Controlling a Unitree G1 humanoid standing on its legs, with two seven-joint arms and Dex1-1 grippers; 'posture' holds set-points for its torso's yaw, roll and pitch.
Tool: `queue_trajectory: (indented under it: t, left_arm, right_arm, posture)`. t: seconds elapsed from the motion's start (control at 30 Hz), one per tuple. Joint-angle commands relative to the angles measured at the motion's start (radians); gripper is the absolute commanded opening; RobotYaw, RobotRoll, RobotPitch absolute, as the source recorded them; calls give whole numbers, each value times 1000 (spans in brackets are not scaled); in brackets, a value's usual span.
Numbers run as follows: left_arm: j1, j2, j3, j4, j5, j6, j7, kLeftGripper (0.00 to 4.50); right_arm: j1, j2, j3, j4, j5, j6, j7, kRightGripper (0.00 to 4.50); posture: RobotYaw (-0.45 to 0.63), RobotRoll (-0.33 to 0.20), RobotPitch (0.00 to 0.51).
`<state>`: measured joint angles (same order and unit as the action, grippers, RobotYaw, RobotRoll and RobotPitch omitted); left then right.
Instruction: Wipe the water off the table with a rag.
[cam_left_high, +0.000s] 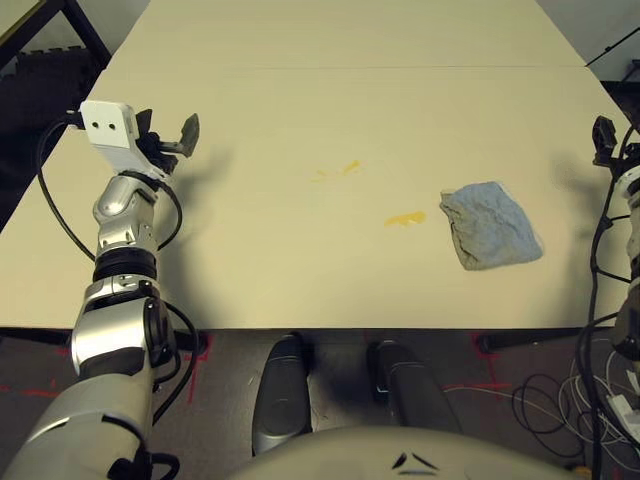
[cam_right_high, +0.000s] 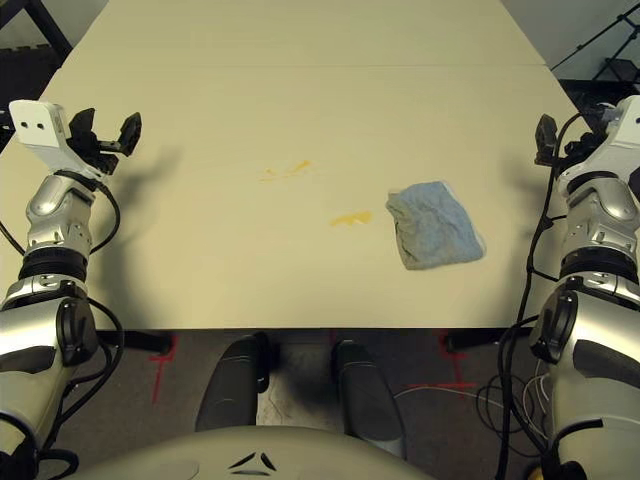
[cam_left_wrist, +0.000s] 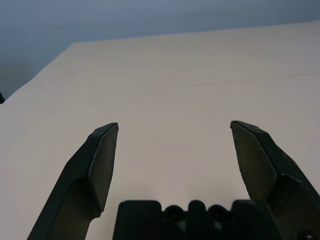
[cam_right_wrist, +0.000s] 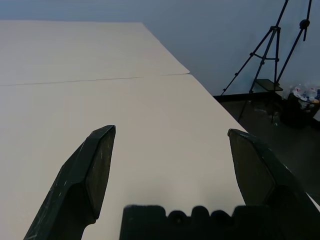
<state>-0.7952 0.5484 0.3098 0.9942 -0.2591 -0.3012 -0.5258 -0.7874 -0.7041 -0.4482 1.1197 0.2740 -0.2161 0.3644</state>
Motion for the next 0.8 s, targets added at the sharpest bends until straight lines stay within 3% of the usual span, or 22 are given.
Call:
queue_trajectory:
  t: [0.03,0.23,0.4,0.57,0.8]
  left_arm:
    - [-15,5,0,16,-4,-1,-48,4500]
    - [-1,42,12,-17,-66,73,-260,4500]
    - [122,103,-30,-194,-130,200,-594,4500]
    - [238,127,-35,-403,-219,326,-769,4500]
    - [308,158,-113,-517,-183,300,-910,4500]
  right_arm:
    - [6,-9,-14,-9,14,11,-7,4463]
    - [2,-11,-17,5,18,11,-8,4463]
    - [-5,-6,-10,25,16,11,-13,4463]
    - [-23,-3,2,46,7,18,-11,4463]
    - [-57,-14,8,67,13,98,38,4463]
  posture:
    - [85,0,167]
    - [124,0,157]
    - [158,0,153]
    - [185,0,144]
    - [195,0,124]
